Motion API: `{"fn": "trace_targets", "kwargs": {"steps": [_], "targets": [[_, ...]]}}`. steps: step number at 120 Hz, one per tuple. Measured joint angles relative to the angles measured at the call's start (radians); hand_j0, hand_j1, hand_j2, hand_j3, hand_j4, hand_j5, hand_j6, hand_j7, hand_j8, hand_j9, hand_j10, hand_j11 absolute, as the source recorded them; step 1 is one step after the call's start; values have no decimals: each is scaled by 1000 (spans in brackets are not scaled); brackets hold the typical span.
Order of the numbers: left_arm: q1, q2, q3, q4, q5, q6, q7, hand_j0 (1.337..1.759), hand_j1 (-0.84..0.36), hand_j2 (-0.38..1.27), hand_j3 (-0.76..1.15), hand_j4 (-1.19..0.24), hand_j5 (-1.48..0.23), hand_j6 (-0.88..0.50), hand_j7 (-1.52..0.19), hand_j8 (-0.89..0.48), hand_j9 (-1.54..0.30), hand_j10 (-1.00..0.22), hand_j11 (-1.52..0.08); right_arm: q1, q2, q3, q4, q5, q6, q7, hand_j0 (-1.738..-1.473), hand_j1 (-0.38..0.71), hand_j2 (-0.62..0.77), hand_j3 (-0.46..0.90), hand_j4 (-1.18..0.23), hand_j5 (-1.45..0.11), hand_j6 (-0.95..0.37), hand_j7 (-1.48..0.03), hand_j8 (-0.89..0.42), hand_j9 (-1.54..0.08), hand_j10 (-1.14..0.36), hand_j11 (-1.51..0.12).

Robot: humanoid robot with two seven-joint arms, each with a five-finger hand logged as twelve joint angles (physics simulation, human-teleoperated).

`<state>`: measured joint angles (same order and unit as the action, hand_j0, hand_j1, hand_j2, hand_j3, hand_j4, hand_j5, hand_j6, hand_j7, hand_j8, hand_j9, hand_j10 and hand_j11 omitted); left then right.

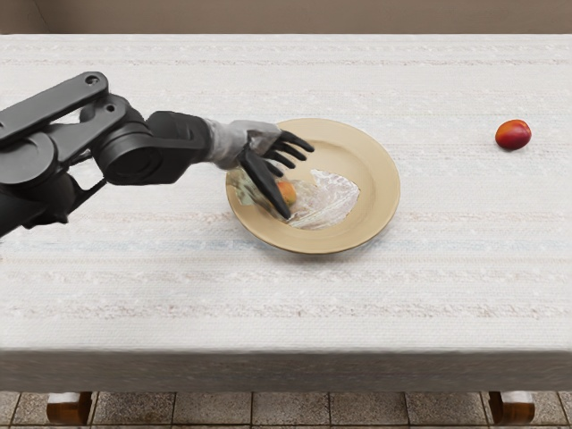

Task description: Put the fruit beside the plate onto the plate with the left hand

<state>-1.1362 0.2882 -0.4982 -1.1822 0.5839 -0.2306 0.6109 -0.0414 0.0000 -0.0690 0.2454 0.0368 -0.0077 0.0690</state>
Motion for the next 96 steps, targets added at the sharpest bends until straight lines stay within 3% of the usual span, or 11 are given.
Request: {"fn": "trace_targets", "kwargs": {"steps": [17,30,37,47,59,76,96], "targets": [[9,119,-79,0,-206,-242,0,1658,232,66,0,-107,-140,-87,-140,-85,-138,-107,-138,0,0,0,0,0,0,0,-1658,-335,-2,0,-11,-15,-11,-15,-11,-15,-11,-15],[22,218,-132,0,-367,-331,0,1658,274,40,0,-68,-89,-57,-89,-55,-88,-69,-88,0,0,0,0,0,0,0,-1658,-335,-2,0,-11,-15,-11,-15,-11,-15,-11,-15],[45,260,-144,1,-432,-352,0,1658,289,30,0,-54,-71,-46,-71,-45,-70,-54,-70,0,0,0,0,0,0,0,-1658,-335,-2,0,-11,-15,-11,-15,-11,-15,-11,-15],[148,345,-152,2,-492,-368,0,1658,306,21,0,-39,-51,-34,-51,-33,-50,-39,-50,0,0,0,0,0,0,0,-1658,-335,-2,0,-11,-15,-11,-15,-11,-15,-11,-15],[210,460,-155,2,-609,-376,0,1658,320,14,0,-26,-34,-22,-34,-22,-34,-26,-34,0,0,0,0,0,0,0,-1658,-335,-2,0,-11,-15,-11,-15,-11,-15,-11,-15],[236,578,-156,3,-720,-380,0,1658,331,7,0,-15,-21,-13,-20,-13,-20,-15,-20,0,0,0,1,0,0,0,-1658,-335,-2,0,-11,-15,-11,-15,-11,-15,-11,-15],[238,722,-153,6,-743,-381,0,1658,338,4,0,-8,-12,-7,-12,-7,-12,-8,-12,0,0,0,3,0,0,0,-1658,-335,-2,0,-11,-15,-11,-15,-11,-15,-11,-15]]}}
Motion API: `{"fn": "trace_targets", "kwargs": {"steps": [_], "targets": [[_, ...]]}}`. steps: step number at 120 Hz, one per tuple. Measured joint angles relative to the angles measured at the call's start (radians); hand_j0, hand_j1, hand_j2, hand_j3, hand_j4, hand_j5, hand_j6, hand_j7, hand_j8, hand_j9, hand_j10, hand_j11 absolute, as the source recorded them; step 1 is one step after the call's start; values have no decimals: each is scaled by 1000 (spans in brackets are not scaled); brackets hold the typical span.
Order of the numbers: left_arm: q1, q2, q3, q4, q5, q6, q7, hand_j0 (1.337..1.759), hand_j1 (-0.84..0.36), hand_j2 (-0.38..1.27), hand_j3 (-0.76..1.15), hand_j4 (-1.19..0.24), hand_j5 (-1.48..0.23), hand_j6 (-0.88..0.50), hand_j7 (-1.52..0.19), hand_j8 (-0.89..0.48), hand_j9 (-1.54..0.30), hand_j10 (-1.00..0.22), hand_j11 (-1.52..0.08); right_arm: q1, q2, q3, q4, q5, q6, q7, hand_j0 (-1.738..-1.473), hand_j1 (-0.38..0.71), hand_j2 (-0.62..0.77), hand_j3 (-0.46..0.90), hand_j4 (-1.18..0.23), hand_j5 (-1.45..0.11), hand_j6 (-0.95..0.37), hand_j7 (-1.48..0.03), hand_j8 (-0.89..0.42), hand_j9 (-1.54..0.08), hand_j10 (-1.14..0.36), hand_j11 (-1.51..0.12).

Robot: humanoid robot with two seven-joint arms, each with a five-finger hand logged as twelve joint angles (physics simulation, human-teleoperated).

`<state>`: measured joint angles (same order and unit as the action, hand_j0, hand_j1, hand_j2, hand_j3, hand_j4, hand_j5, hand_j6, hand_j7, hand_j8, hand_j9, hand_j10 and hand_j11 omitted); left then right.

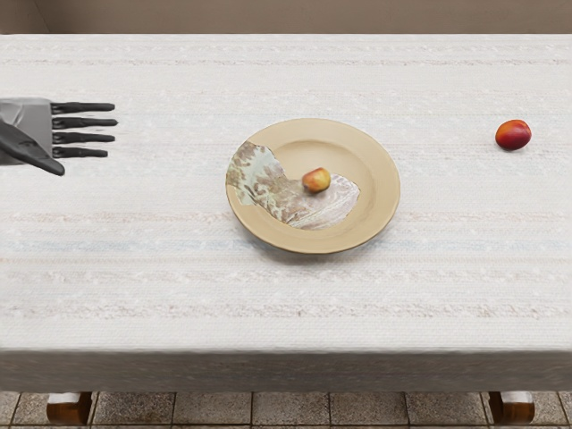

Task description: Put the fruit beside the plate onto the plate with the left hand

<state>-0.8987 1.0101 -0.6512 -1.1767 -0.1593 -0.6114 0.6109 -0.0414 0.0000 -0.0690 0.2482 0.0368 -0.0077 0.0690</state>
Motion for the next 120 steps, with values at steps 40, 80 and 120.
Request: {"fn": "trace_targets", "kwargs": {"steps": [40,80,120], "targets": [[-8,7,2,81,-5,0,0,1658,343,1,0,-3,-6,-3,-6,-3,-6,-3,-6,0,0,-1,3,0,0,-1,-1658,-335,-2,0,-11,-15,-11,-15,-11,-15,-11,-15],[-8,7,1,96,-7,-1,0,1658,344,0,0,-2,-5,-2,-5,-2,-5,-2,-5,0,0,-2,3,0,0,-2,-1658,-335,-2,0,-11,-15,-11,-15,-11,-15,-11,-15],[-8,7,1,97,-7,-1,0,1658,344,0,0,-2,-5,-1,-5,-2,-5,-2,-5,0,0,-2,3,0,0,-2,-1658,-335,-2,0,-11,-15,-11,-15,-11,-15,-11,-15]]}}
